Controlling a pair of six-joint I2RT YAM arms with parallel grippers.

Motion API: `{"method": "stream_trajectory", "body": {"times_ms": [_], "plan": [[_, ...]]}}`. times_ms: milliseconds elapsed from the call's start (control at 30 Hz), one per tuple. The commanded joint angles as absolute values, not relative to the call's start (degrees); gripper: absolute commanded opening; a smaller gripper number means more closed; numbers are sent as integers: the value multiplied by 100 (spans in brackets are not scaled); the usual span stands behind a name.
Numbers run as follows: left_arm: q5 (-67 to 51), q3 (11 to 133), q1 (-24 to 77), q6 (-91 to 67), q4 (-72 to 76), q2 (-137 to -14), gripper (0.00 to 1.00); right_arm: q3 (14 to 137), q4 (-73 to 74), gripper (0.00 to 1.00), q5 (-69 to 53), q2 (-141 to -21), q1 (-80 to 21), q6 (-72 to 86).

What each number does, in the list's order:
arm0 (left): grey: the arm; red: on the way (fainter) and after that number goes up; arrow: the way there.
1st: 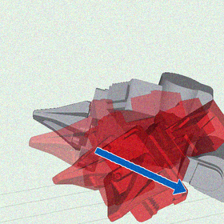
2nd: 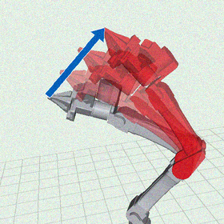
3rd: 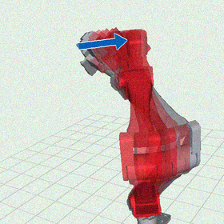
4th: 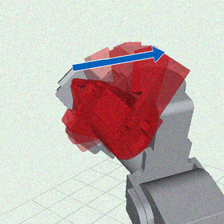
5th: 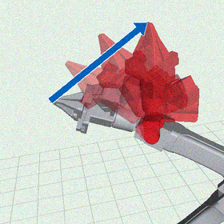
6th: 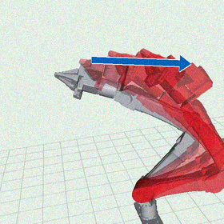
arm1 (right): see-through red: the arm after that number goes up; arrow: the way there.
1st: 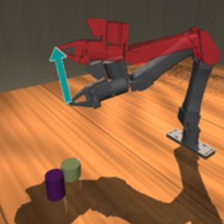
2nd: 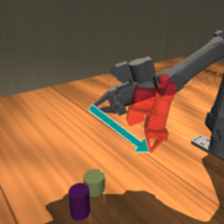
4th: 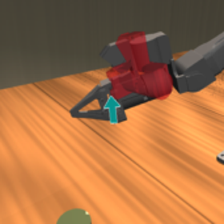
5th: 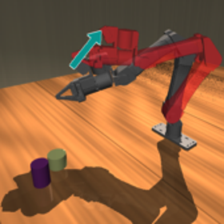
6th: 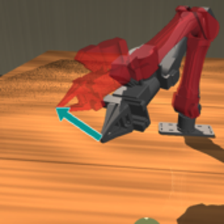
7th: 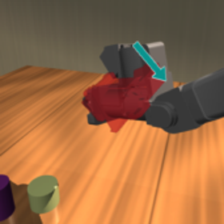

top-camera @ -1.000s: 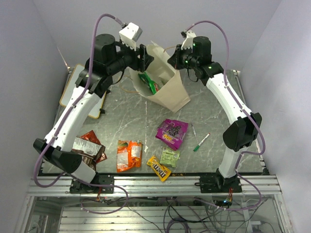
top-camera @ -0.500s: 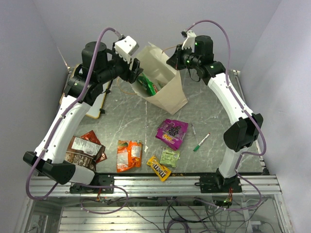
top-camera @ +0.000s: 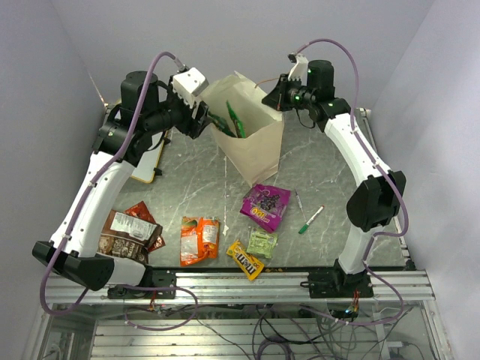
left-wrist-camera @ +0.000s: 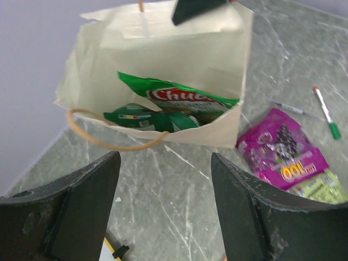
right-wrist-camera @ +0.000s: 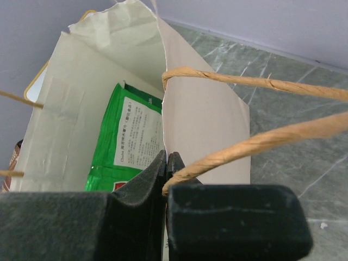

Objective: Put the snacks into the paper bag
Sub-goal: Pick up the snack from the center of the board.

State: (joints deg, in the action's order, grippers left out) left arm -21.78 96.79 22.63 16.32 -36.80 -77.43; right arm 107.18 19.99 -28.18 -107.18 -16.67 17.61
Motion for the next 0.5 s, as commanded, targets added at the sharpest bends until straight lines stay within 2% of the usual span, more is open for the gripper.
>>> {"method": "stream_trajectory", "body": {"times_ms": [0, 133, 467], "plan": [[-3016, 9700, 2220, 2328, -4377, -7515, 79, 10805, 1731, 0, -2978, -10670, -1698, 1646], [-3022, 9487, 2197, 2676, -4813, -7345, 79, 10786, 1736, 0, -2959, -10639, -1703, 1590], [-2526, 7931, 2140, 3156, -5003, -6732, 79, 10680, 1638, 0, -3108, -10494, -1771, 1609]]}}
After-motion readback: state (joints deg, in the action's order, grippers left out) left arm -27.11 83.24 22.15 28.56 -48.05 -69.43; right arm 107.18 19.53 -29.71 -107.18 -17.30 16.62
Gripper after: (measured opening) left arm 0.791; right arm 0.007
